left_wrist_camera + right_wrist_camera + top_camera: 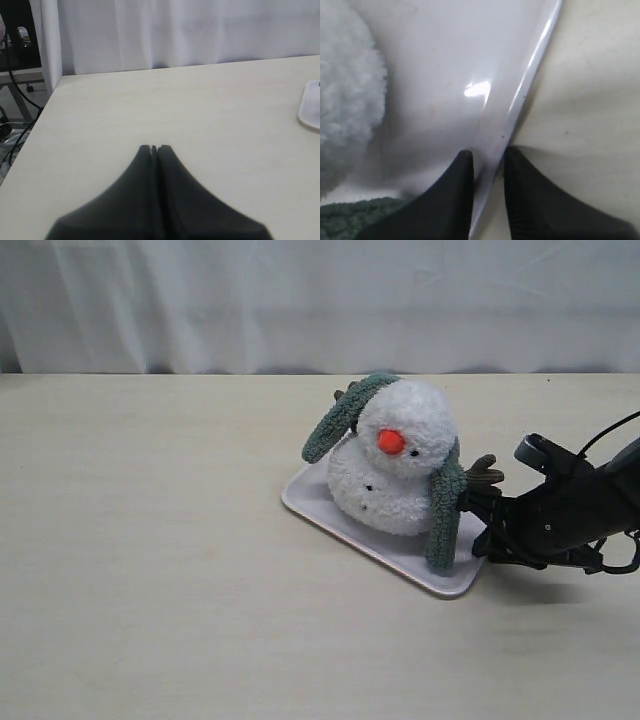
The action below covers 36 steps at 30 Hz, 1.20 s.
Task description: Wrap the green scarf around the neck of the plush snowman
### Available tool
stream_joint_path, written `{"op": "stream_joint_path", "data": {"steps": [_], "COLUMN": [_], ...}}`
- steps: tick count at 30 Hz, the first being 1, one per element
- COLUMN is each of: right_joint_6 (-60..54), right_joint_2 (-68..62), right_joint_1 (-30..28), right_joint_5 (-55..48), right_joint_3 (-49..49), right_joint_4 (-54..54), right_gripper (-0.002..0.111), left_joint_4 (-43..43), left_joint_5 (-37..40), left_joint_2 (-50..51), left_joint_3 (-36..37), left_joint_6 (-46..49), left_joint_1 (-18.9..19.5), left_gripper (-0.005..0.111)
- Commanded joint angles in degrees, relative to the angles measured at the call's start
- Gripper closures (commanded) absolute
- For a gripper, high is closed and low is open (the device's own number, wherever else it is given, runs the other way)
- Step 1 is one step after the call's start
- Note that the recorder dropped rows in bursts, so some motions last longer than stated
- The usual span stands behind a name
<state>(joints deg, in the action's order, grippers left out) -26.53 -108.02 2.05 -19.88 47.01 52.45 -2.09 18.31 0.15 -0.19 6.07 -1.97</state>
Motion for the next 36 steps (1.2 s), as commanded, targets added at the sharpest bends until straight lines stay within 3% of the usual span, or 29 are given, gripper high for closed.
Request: {"op": "stream_joint_path", "data": {"steps": [1,4,19,27,36], "right_joint_6": [-3.56,-7.89,-31.48,-37.7,-36.68], "right_joint_2": [-3.12,-3.36,-3.36,-3.36,-3.48], "right_joint_1": [0.05,0.05,0.05,0.05,0.05], "right_joint_5": [-0.7,0.27,6.74,8.9,8.95], "right_joint_3": [-0.46,-0.46,-0.37,1.96,2.91], "right_joint_4": [-0.63,-0.63,-0.63,-0.63,0.82], "right_gripper": [0.098,0.104,0.104,0.104,0.104], "left_joint_4": [-0.09,-0.09,-0.09,-0.09,-0.09], "left_joint_5": [-0.61,-0.61,-0.61,-0.61,-0.61], "left_joint_2": [-0.15,-0.15,-0.15,-0.15,-0.15], "left_joint_3": [0.19,0.19,0.19,0.19,0.19], "left_joint_6": [-0.37,-0.37,-0.37,-0.37,-0.37], "left_joint_1": [0.24,0.24,0.24,0.24,0.24], "left_gripper": [0.107,0.107,0.107,0.107,0.107]}}
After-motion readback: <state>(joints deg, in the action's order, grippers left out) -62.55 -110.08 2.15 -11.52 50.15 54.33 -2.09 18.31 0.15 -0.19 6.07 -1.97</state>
